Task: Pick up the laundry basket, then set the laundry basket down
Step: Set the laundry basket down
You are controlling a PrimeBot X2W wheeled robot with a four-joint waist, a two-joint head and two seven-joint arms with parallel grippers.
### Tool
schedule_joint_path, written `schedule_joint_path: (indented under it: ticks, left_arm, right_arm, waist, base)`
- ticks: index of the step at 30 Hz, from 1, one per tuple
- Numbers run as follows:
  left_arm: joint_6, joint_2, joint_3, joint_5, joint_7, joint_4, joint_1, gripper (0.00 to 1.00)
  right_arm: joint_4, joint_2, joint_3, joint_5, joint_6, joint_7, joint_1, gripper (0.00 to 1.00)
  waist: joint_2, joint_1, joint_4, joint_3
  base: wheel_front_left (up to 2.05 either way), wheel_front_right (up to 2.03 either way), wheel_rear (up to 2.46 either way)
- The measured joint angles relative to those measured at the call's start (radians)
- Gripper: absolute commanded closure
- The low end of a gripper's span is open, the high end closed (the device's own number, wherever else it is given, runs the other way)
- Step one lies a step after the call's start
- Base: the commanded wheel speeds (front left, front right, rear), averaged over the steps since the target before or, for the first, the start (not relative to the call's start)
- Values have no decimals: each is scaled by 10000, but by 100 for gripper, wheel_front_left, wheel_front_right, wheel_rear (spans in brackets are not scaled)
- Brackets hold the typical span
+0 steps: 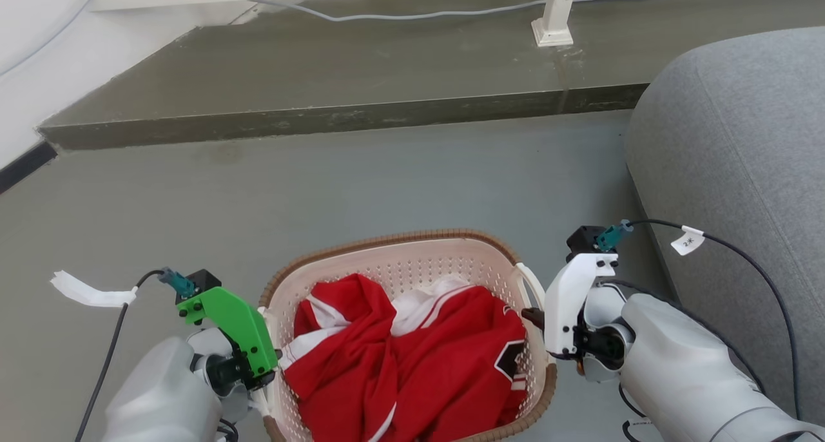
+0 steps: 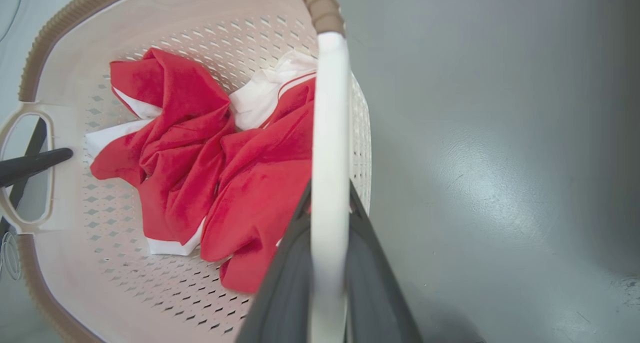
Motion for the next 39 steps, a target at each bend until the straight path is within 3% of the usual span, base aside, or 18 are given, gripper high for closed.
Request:
schedule_joint_path:
  ticks: [18, 39]
  left_arm:
    - [-40, 69, -188, 391, -2103, -623, -420, 100]
    - [8, 42, -527, 1266, -4033, -748, -1339, 100]
  right_arm:
    - [-161, -178, 127, -570, 61, -2067, -748, 100]
    - [38, -213, 397, -1108, 77, -3392, -1755, 100]
  waist:
    - [0, 0, -68, 1304]
    - [0, 1, -211, 4206]
  base:
    - [0, 0, 0]
    - [0, 0, 0]
